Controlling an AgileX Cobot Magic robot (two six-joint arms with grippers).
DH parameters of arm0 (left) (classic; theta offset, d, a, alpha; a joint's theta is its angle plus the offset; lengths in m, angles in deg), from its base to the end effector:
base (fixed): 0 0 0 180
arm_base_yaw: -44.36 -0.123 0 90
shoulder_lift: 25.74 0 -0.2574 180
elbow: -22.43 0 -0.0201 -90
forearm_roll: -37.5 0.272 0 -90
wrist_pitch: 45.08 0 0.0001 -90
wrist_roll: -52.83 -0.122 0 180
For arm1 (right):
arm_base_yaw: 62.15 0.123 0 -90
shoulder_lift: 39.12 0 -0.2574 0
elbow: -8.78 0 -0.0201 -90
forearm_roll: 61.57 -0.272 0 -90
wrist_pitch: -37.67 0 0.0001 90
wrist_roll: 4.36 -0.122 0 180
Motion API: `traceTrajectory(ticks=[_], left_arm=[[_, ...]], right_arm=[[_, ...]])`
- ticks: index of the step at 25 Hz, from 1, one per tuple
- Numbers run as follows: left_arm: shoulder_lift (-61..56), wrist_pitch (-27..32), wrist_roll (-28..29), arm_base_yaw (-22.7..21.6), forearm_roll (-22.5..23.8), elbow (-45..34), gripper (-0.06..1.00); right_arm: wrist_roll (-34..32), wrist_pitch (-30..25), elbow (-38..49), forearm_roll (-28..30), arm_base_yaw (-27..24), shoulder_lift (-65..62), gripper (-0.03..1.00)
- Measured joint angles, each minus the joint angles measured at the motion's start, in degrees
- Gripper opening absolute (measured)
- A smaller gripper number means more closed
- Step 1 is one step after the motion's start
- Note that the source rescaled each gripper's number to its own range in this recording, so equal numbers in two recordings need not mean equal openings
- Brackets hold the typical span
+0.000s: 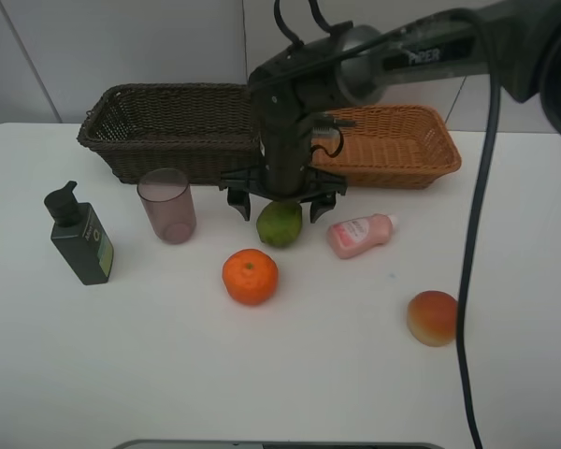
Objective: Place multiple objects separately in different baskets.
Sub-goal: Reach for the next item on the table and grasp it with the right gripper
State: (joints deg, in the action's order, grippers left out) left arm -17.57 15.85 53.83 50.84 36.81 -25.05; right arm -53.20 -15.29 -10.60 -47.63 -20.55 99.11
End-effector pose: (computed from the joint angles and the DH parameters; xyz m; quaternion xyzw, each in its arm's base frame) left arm 0.0669 -0.0089 0.2750 0.0409 0.8497 -0.0403 0.5241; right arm 0.3585 0.2869 0.0626 -0.0034 0.9923 -0.0214 0.1222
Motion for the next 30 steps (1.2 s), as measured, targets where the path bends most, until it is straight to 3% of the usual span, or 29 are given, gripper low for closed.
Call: traceTrajectory(ticks=[15, 18, 19, 21, 30], left_arm=[[0.0, 0.0, 0.0, 0.0, 0.0, 0.0, 0.99], [0.0, 0.0, 0.0, 0.0, 0.0, 0.0, 0.99], [0.0, 0.0, 0.0, 0.0, 0.0, 0.0, 0.99], [0.0, 0.0, 0.0, 0.0, 0.0, 0.0, 0.99], [0.0, 0.0, 0.0, 0.0, 0.0, 0.0, 0.99]], right_arm=[[0.0, 0.49, 0.0, -0.55, 0.0, 3.19, 0.96], [0.0, 0.49, 0.0, -0.64, 0.0, 3.54, 0.77], [0.0, 0.49, 0.0, -0.64, 0.0, 3.54, 0.66], [0.0, 0.49, 0.0, -0.64, 0.0, 3.54, 0.34], [0.0, 0.4, 0.0, -0.64, 0.0, 3.54, 0.33]])
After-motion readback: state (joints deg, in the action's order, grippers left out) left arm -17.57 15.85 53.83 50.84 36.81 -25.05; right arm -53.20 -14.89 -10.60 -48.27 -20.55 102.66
